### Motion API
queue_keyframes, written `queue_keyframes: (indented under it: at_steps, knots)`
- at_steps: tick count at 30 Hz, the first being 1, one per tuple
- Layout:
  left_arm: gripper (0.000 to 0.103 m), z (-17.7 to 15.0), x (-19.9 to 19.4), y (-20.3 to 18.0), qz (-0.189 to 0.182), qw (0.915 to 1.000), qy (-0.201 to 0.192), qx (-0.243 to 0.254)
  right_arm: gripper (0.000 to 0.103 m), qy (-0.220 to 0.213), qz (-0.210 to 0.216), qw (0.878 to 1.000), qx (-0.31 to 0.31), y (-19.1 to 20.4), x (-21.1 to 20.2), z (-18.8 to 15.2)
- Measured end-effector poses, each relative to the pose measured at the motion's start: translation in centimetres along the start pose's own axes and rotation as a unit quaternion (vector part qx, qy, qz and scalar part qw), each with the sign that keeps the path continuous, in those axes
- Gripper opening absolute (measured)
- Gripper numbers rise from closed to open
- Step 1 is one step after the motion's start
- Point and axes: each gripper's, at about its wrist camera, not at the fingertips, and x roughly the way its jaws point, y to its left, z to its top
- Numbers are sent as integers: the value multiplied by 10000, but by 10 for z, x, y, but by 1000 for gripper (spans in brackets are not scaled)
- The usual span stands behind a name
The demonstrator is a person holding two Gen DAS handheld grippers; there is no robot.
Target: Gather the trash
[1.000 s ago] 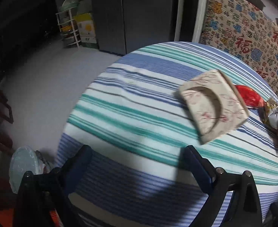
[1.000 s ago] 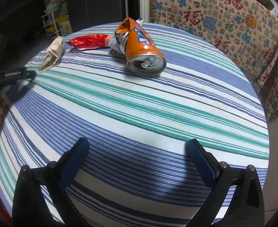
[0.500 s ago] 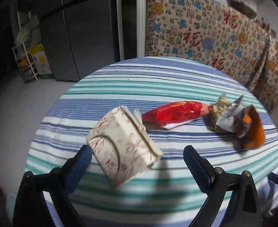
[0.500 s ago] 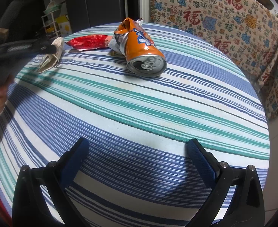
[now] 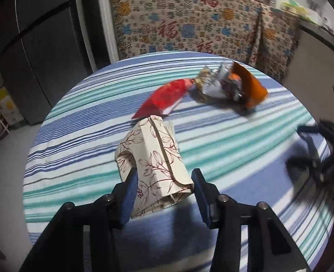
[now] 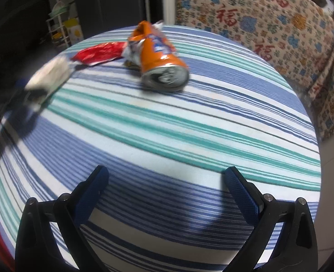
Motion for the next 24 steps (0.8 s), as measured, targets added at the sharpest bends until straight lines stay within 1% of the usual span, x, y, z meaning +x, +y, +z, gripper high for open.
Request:
queue_keyframes:
  at_steps: [1, 3, 5, 8, 10, 12, 14, 15, 17, 18, 21, 24]
  knots:
    - [51, -3, -1, -2, -10, 10000, 20, -24, 102, -35, 24, 10000, 44, -2, -1, 2]
    - [65, -7, 0, -3, 26, 9997, 47, -258, 102, -163, 54, 9998, 62, -4, -3, 8]
    - [71, -9, 3, -5, 110, 9988, 55, -465, 102, -375, 133, 9992, 40, -2, -5, 19]
    - [74, -13, 9, -3, 292, 9965, 116, -768, 103, -548, 246, 9982, 39, 3, -1, 36]
    - [74, -18, 12, -5, 371, 9954, 186, -858, 103, -609, 237, 9979, 0, 9, 6, 52]
    - [74, -17, 14, -7, 442, 9954, 217, -816, 103, -649, 110, 9978, -76, 14, 15, 64]
    - [74, -16, 14, -7, 472, 9957, 218, -763, 102, -706, -166, 9972, -193, 18, 25, 74]
    - [75, -16, 16, -6, 474, 9955, 216, -791, 99, -722, -203, 9969, -245, 18, 29, 76]
    - [75, -16, 16, -3, 462, 9951, 167, -853, 60, -635, -82, 9975, -289, 16, 36, 80]
    - [75, -16, 16, -3, 471, 9952, 171, -846, 57, -580, -89, 9980, -239, 13, 37, 80]
    - [75, -17, 17, -2, 443, 9951, 185, -866, 56, -536, 130, 9985, -41, 4, 31, 76]
    - [75, -17, 14, -1, 373, 9946, 196, -952, 56, -381, 463, 9981, 159, -7, 15, 63]
